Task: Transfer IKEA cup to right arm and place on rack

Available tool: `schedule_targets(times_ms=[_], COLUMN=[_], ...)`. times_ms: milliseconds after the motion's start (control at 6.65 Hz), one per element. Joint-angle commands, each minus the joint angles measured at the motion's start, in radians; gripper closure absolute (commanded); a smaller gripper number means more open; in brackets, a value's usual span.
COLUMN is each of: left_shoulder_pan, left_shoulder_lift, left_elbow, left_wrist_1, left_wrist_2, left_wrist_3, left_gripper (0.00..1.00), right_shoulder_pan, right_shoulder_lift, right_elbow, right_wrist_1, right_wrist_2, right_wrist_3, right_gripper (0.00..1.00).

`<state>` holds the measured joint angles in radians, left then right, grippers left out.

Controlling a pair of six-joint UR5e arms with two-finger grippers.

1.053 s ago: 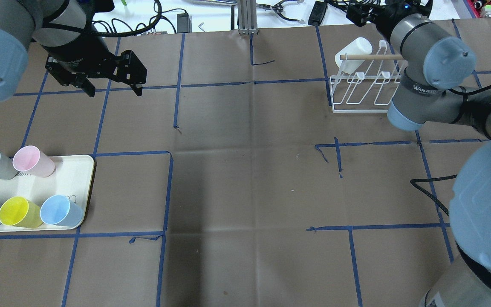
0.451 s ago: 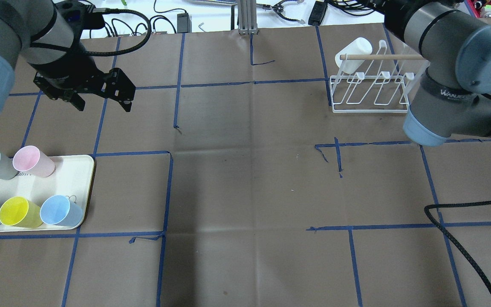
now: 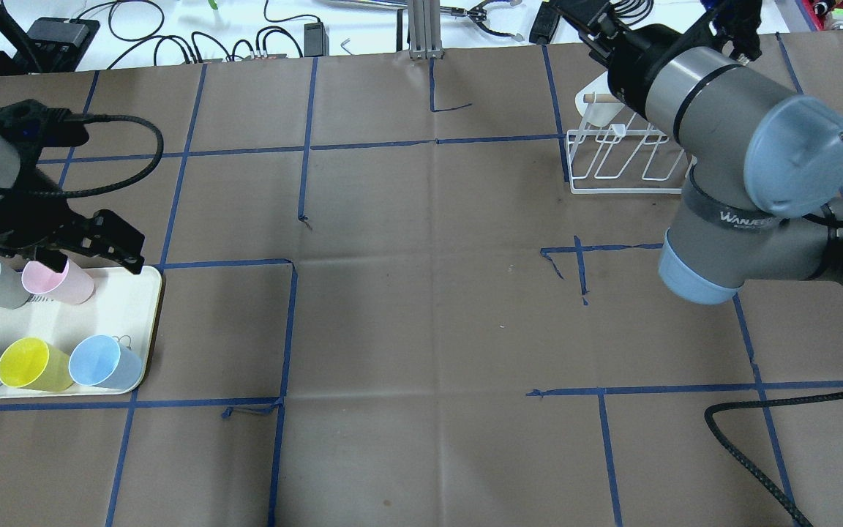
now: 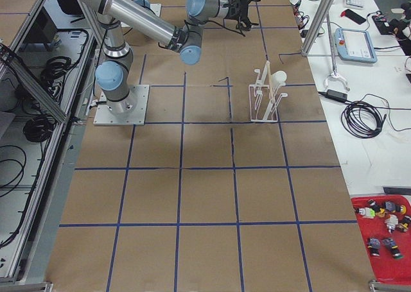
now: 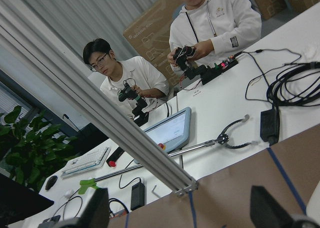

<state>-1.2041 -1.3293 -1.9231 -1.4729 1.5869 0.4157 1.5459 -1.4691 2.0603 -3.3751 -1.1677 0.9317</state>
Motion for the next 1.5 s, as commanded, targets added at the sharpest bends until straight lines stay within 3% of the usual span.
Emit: schedule_targets(times_ms=[0, 301, 602, 1053, 1203, 1353], left_shoulder_pan=[0.125, 0.144, 0.144, 0.146, 0.146, 0.152], left_shoulder_lift=[0.028, -0.002, -0.103, -0.180, -0.203, -0.206], left_elbow=[-0.098, -0.260, -0.332, -0.372, -0.375, -0.375], left_wrist_1=[0.058, 0.292, 0.462, 0.502, 0.505, 0.503], left_wrist_2=[0.001, 0.024, 0.053, 0.061, 0.132, 0.143], left_wrist_3=[0.106, 0.135, 0.137, 0.132, 0.127, 0.130], left_gripper=[0.01, 0.02, 0.02, 0.01, 0.02, 0.02], right_shoulder_pan=[0.080, 0.091, 0.091, 0.091, 0.091, 0.091], right_shoulder_lift=[-0.008, -0.016, -0.016, -0.011, -0.007, -0.010], right_elbow=[0.006, 0.008, 0.008, 0.008, 0.008, 0.008], right_wrist_1=[-0.001, 0.005, 0.005, 0.005, 0.003, 0.005], right_wrist_2=[-0.013, -0.013, -0.013, -0.013, -0.013, -0.013], right_wrist_3=[0.368, 0.374, 0.375, 0.375, 0.375, 0.374], right_gripper=[0.00, 0.00, 0.00, 0.00, 0.00, 0.00])
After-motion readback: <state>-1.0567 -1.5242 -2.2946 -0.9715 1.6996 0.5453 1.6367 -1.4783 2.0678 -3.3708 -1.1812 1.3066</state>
